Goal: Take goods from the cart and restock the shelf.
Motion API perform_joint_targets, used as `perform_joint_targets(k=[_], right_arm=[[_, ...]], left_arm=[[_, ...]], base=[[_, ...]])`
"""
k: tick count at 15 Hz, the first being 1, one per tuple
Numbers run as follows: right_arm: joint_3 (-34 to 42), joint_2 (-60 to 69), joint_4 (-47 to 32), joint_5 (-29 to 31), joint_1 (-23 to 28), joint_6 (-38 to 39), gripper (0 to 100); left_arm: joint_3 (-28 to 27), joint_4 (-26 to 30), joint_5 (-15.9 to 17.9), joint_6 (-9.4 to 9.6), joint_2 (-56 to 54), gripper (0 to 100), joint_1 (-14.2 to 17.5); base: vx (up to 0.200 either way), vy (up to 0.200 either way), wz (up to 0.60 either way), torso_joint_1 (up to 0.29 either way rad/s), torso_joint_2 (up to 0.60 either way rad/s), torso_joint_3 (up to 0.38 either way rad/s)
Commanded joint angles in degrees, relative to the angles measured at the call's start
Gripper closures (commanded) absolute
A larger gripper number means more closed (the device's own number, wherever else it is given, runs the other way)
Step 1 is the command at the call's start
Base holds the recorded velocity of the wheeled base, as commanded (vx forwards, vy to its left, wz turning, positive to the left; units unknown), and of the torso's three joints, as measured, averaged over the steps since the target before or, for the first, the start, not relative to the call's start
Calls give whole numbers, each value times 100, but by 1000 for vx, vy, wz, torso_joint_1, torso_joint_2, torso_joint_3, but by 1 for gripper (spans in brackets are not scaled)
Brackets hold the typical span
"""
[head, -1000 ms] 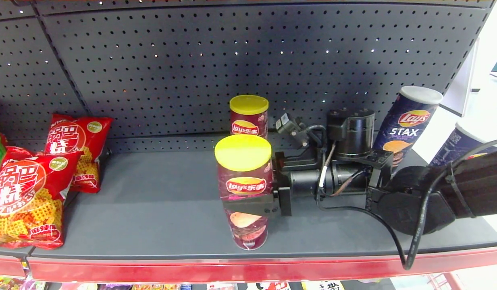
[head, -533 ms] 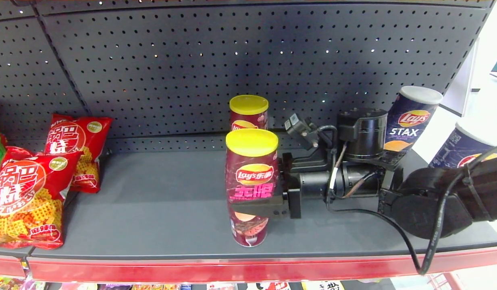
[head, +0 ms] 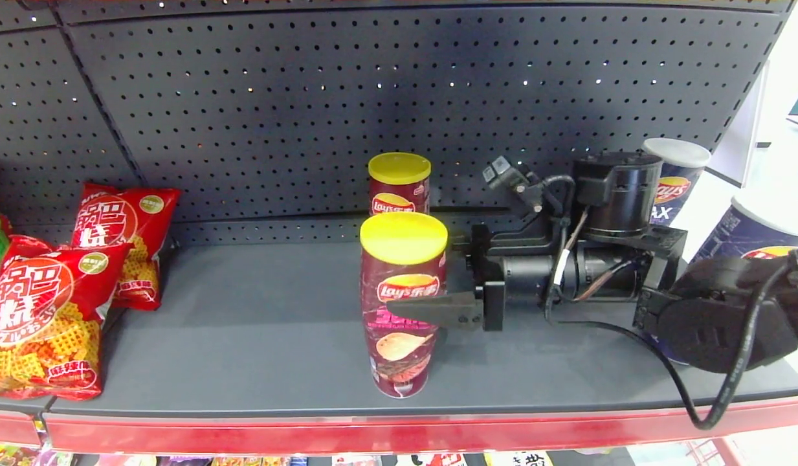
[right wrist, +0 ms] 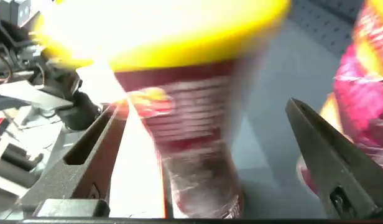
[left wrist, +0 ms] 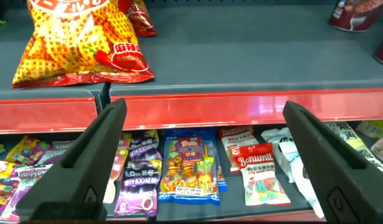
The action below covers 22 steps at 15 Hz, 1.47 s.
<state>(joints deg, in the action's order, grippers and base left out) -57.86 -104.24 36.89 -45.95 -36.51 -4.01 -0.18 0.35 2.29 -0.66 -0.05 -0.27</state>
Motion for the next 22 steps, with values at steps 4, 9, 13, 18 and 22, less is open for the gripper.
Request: perform_joint_targets(k=[4,9,13,18,22], right_arm=[[-481,255,-6,-55,127,93,0],[-1448,369,-6,-11,206,375,0],[-1536,985,-15,7,302,480,0],[398,2795,-50,112,522,542,0],[2463,4632,-50,402,1067,542,0]], left_arm=[[1,0,-1,-4,5,0,0],[1,0,-1,-4,5,0,0],[1,0,-1,-4,5,0,0],[1,0,-1,-4,5,0,0],[1,0,-1,-4,5,0,0]], base=[[0,0,0,0,0,0],[0,0,0,0,0,0],[0,0,0,0,0,0],[0,0,0,0,0,0],[0,0,0,0,0,0]])
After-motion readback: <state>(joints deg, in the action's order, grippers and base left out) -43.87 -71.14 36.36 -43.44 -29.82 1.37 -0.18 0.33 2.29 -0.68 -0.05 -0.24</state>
